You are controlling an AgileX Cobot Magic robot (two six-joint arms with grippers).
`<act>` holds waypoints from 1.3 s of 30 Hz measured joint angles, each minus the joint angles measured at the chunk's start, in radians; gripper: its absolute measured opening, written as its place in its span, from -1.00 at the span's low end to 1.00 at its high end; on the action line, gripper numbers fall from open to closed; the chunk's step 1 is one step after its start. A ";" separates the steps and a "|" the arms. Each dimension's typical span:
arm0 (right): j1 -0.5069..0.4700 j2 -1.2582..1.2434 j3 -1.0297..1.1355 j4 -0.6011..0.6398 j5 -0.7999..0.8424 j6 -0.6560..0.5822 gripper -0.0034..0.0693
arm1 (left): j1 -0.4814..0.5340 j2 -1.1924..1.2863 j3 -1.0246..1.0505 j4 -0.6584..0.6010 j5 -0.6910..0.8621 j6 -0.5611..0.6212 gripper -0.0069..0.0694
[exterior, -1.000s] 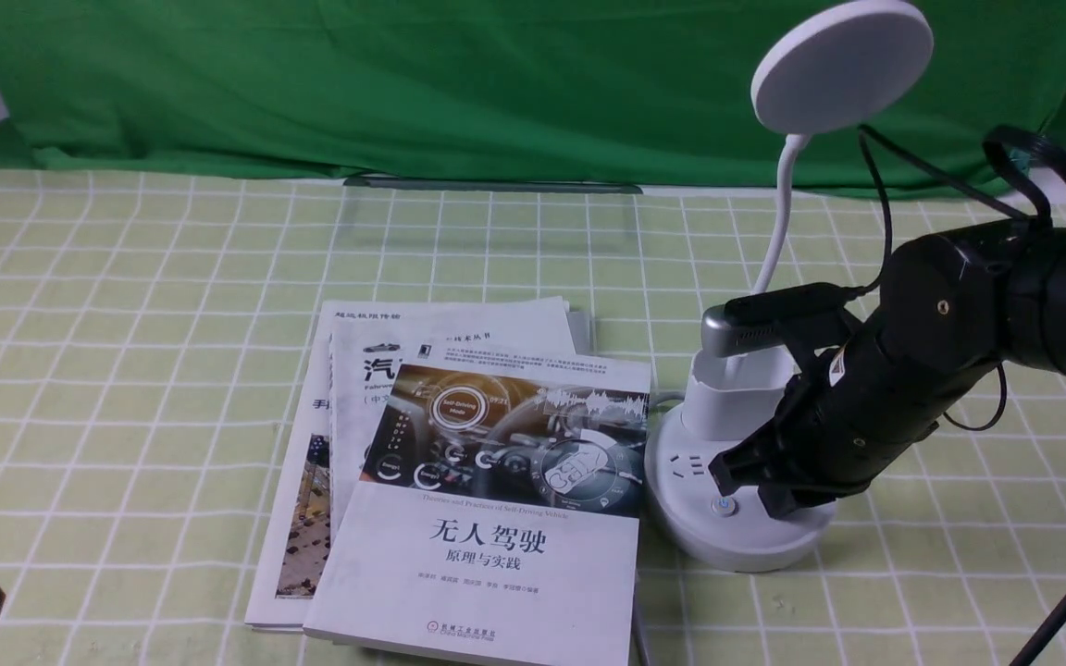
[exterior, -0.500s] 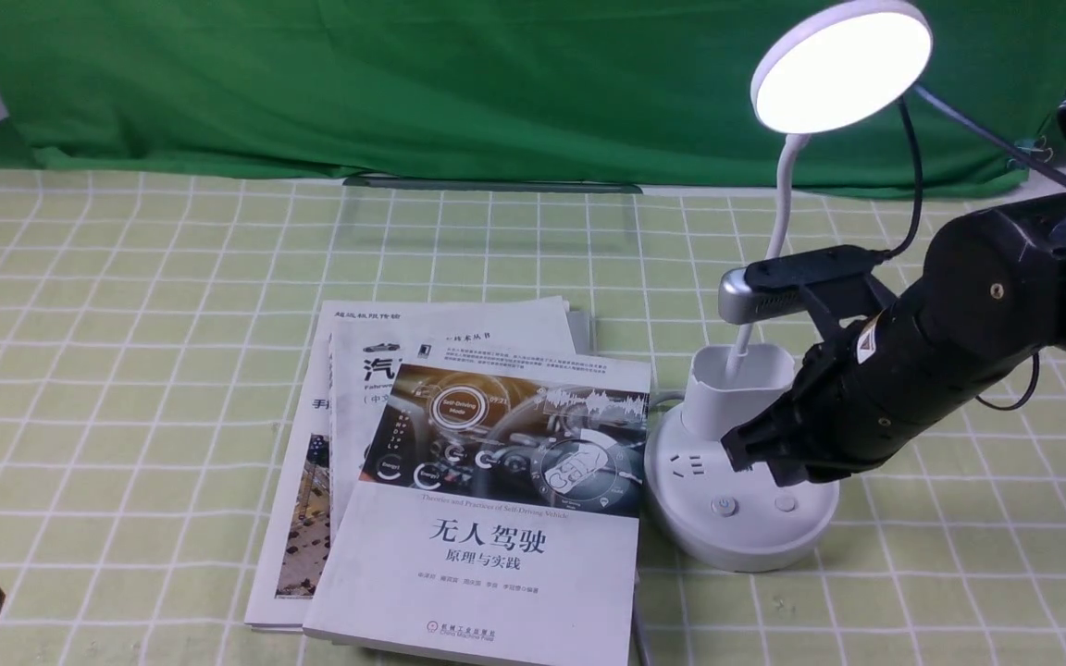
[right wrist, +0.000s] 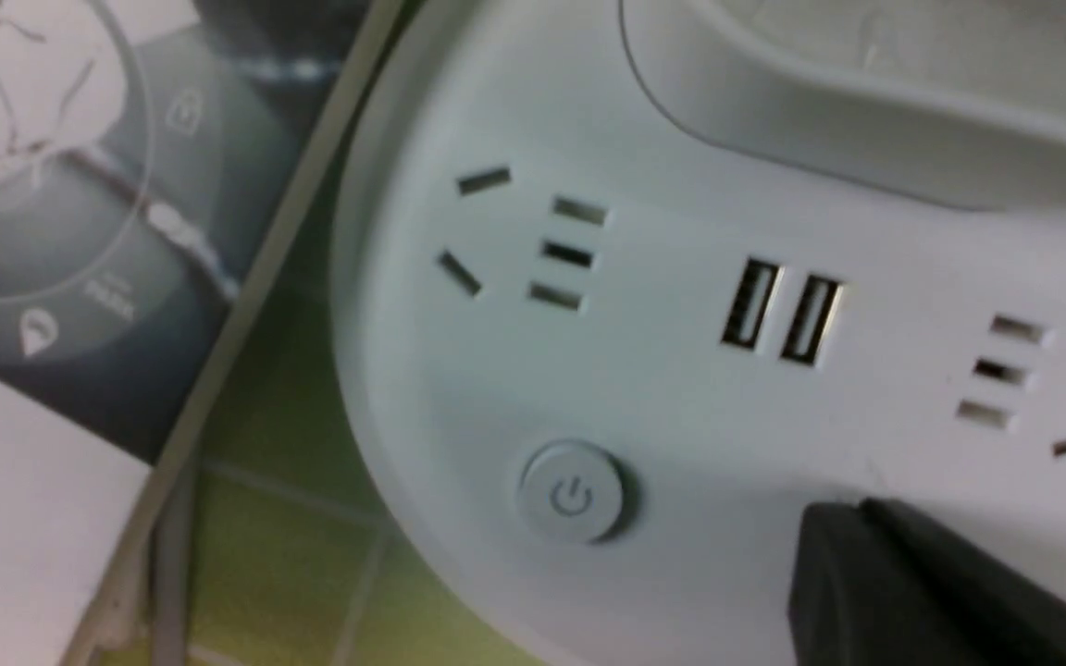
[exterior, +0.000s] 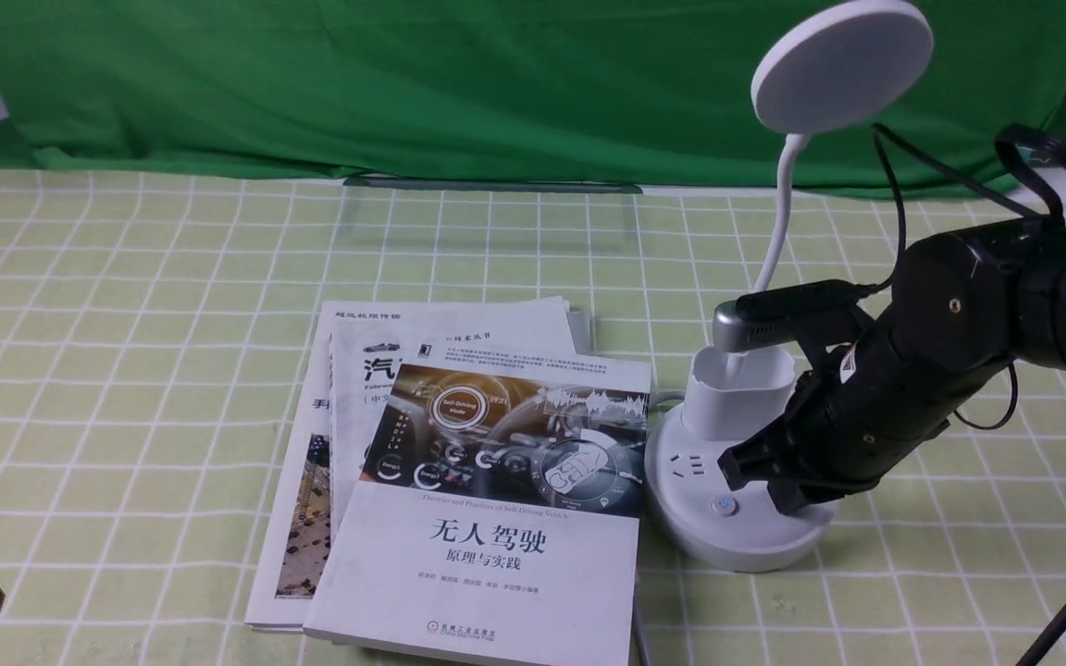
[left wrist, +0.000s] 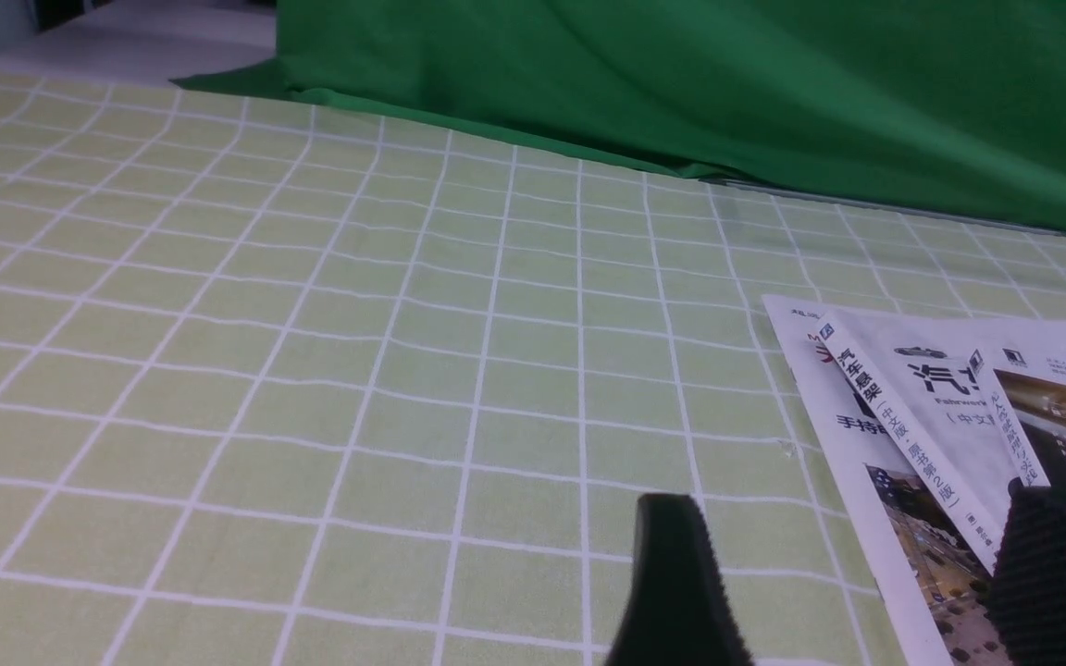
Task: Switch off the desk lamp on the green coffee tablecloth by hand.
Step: 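Press the power button on the lamp base to turn the lamp off with the right gripper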
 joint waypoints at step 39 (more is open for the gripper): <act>0.001 -0.260 0.096 -0.013 0.014 0.032 -0.71 | 0.000 0.000 0.000 0.000 0.000 0.000 0.26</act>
